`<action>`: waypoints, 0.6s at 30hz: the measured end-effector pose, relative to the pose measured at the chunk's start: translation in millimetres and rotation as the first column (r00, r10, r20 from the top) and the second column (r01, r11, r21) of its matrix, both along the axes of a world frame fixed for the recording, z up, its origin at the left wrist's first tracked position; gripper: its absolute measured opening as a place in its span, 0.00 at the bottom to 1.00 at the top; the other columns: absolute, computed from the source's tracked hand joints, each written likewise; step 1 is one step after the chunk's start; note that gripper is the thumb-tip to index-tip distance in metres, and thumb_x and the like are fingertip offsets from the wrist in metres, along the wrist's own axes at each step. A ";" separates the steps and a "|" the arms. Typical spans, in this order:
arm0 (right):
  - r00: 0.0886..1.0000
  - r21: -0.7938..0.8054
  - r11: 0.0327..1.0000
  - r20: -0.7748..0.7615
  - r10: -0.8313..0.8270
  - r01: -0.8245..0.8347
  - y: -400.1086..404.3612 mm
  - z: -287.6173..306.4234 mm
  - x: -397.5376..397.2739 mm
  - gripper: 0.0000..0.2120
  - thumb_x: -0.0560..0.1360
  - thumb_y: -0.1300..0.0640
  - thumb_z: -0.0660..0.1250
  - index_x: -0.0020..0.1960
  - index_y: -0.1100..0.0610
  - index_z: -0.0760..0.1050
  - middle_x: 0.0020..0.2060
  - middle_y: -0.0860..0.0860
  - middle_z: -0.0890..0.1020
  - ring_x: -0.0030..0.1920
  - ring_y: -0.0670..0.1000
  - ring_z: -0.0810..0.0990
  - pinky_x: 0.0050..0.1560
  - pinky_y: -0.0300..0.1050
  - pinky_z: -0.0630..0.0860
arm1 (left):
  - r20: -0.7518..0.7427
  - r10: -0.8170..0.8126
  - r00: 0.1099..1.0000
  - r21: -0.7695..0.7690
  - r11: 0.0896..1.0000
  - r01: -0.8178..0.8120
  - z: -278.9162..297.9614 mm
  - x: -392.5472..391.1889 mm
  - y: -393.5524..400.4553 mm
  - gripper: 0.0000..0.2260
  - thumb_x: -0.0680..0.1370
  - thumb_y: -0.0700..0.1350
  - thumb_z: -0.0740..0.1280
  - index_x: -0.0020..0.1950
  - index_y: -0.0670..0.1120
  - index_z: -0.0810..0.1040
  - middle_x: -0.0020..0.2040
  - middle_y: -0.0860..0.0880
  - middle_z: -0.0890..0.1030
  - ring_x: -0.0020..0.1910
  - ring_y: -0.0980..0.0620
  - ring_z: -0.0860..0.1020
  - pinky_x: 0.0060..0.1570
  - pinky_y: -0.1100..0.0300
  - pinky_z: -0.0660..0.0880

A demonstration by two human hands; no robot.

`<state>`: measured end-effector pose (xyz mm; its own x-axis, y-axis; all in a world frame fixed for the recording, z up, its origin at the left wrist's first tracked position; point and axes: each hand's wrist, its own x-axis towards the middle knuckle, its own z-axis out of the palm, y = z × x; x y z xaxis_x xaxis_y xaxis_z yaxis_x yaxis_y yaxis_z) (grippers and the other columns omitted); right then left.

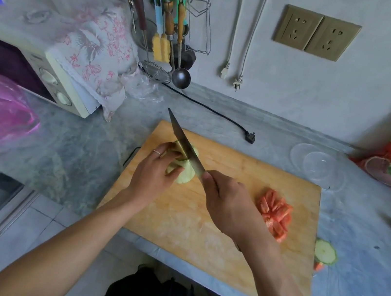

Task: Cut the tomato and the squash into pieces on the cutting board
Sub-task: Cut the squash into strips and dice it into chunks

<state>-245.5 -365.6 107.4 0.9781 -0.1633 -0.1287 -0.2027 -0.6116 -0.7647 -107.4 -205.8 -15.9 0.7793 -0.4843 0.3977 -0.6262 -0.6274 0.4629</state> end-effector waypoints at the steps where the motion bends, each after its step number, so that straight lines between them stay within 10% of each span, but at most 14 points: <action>1: 1.000 -0.001 1.000 0.005 0.009 -0.009 -0.2 -0.1 -0.5 0.20 0.84 0.48 0.53 0.36 0.54 0.65 0.26 0.50 0.69 0.26 0.50 0.63 0.29 0.49 0.63 | 0.000 0.001 1.000 -0.012 1.000 -0.001 0.6 -1.1 -1.2 0.13 0.74 0.46 0.74 0.57 0.46 0.81 0.63 0.47 0.78 0.57 0.47 0.80 0.46 0.55 0.79; 18: 0.998 -0.006 0.998 0.020 0.055 -0.055 -7.2 -1.7 5.6 0.19 0.84 0.49 0.53 0.36 0.53 0.66 0.26 0.50 0.69 0.25 0.51 0.64 0.28 0.48 0.63 | -0.029 0.044 0.999 -0.001 0.999 -0.044 1.6 -9.2 -6.8 0.14 0.76 0.46 0.72 0.60 0.47 0.81 0.64 0.48 0.77 0.61 0.50 0.77 0.48 0.60 0.76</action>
